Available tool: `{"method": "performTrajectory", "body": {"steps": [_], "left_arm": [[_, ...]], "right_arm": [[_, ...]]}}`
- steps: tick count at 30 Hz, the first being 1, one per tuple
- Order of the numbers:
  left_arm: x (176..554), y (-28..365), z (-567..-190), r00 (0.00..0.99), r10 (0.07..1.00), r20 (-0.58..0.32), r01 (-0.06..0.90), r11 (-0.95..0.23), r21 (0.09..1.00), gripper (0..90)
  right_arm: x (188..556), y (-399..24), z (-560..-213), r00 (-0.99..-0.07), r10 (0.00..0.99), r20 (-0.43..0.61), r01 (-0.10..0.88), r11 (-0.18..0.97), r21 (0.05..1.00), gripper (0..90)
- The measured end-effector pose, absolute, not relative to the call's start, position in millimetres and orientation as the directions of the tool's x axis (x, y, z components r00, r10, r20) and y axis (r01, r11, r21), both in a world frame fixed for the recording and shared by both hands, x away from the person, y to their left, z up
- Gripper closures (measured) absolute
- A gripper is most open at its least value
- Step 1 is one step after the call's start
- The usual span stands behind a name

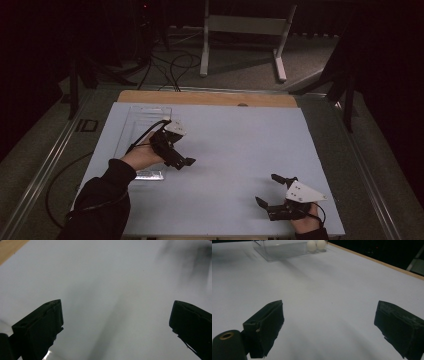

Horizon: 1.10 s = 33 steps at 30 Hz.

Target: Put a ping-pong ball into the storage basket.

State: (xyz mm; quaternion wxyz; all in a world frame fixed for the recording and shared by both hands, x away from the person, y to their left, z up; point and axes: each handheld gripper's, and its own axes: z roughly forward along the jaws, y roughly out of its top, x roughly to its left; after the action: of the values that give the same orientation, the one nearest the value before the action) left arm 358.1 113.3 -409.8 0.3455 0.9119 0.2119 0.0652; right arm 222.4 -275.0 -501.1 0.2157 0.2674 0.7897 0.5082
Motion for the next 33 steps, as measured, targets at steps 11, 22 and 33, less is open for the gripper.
{"method": "performTrajectory", "body": {"steps": [11,22,33], "left_arm": [[334.1,89.0,-410.1,0.923,0.382,-0.038,0.3,-0.657,0.692,0.1],[320.0,77.9,-420.0,0.935,0.349,-0.064,0.297,-0.671,0.68,0.1],[301.1,73.7,-432.8,0.945,0.322,-0.053,0.265,-0.663,0.701,0.1]], "right_arm": [[222.4,-275.7,-500.6,-0.761,0.644,-0.072,0.202,0.341,0.918,8.7],[222.2,-275.7,-500.1,-0.762,0.643,-0.069,0.203,0.339,0.919,8.8],[222.4,-275.7,-499.5,-0.762,0.642,-0.083,0.192,0.347,0.918,8.7]]}}
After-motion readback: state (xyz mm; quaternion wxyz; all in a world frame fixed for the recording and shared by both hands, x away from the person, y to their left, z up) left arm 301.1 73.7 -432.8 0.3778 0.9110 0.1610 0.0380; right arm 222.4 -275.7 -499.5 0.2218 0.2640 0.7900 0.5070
